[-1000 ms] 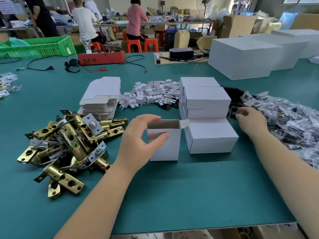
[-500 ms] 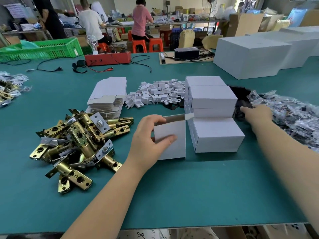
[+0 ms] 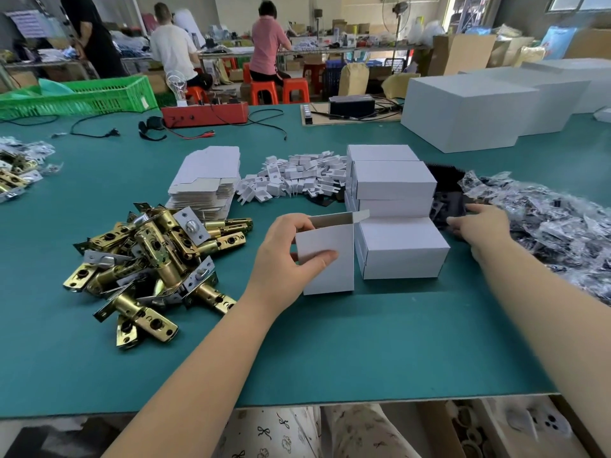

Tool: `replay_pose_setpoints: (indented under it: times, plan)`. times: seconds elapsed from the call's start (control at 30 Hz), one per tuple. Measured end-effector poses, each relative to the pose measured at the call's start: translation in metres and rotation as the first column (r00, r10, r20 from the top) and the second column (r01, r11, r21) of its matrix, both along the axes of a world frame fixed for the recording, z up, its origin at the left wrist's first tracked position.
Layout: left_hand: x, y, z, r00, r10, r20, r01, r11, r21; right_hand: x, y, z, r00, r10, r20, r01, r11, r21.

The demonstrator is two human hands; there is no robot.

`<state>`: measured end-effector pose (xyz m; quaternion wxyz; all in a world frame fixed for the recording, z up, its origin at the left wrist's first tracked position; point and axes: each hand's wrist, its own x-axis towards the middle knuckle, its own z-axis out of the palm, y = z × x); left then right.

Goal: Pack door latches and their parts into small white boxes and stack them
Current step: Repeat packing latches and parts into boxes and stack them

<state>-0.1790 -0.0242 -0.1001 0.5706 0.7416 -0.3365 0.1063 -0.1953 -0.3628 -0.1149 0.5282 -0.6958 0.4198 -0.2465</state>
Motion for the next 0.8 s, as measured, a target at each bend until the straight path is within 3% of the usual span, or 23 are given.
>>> replay_pose_setpoints:
  times: [0.17, 0.37, 0.63, 0.8]
  plan:
    - [-0.001, -0.001, 0.000, 1.000, 0.004, 0.025, -0.005, 1.000, 0.014, 0.001, 0.014, 0.003, 0.986, -0.071, 0.152, 0.076, 0.997, -0.024]
    - [-0.001, 0.000, -0.003, 0.999, 0.002, 0.052, -0.004, 0.999, 0.038, -0.011, 0.044, 0.036, 0.883, -0.100, 0.459, 0.083, 0.995, 0.056]
    - [0.001, 0.001, -0.003, 0.998, 0.003, 0.061, -0.007, 0.998, 0.064, -0.043, 0.117, 0.086, 0.727, 0.361, 0.584, -0.182, 0.922, -0.343]
    - [0.001, 0.003, -0.003, 0.999, 0.005, 0.053, -0.008, 0.998, 0.067, -0.043, 0.155, 0.095, 0.620, 0.703, 0.347, -0.464, 0.686, -0.561]
